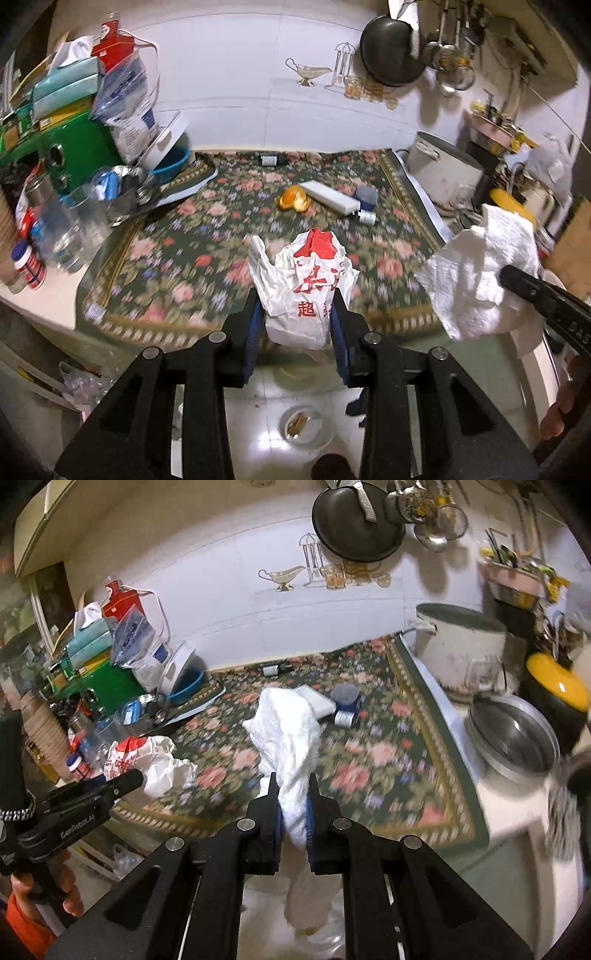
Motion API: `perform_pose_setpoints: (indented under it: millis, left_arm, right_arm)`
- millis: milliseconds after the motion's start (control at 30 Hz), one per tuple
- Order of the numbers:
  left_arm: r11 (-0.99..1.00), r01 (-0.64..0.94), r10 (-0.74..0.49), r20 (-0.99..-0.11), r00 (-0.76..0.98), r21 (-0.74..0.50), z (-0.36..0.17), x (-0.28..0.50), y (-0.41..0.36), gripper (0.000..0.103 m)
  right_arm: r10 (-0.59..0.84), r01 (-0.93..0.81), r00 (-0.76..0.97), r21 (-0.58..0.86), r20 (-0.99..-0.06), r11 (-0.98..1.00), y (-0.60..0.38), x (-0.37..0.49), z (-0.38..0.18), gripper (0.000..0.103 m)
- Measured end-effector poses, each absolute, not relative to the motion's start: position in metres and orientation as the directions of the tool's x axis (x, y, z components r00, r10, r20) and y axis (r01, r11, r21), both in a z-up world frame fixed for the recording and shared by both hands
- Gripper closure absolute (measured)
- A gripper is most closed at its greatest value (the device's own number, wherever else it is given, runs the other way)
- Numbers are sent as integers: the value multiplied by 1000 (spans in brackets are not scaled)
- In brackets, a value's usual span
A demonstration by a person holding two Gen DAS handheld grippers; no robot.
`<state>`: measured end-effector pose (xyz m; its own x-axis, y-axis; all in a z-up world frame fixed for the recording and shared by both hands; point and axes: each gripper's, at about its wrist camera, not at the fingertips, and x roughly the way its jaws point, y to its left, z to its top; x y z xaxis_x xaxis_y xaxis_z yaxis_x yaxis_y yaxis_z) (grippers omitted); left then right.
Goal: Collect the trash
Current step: 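Lift the bag and tissues and carry them down over the bucket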
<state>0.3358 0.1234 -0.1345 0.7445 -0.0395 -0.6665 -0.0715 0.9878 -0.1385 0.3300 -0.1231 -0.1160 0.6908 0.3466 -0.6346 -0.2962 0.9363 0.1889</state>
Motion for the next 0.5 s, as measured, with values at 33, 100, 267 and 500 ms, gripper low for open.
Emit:
perform_pose_setpoints:
  millis: [33,100,267,500]
  left_arm:
    - [989,-63,-45,-667,743,-137,-135,325,126,69]
    - [990,-43,-56,-672,738,-131,-138,299,133,69]
    - [992,-16,-79,-697,713,-129,-146,259,137,69]
    - [991,-3,-100,-745,660,-136,-169,224,122,69]
  right_arm:
    - [342,-287,692,193,-636,938,-118,319,-118,94]
    - [330,-269,698,194,-636,943,-110,301,-121,94]
    - [326,-247,687,214,-649,945,-97,260,-126,94]
    - [310,-235,644,205,-699,950,-96,226,-140,93]
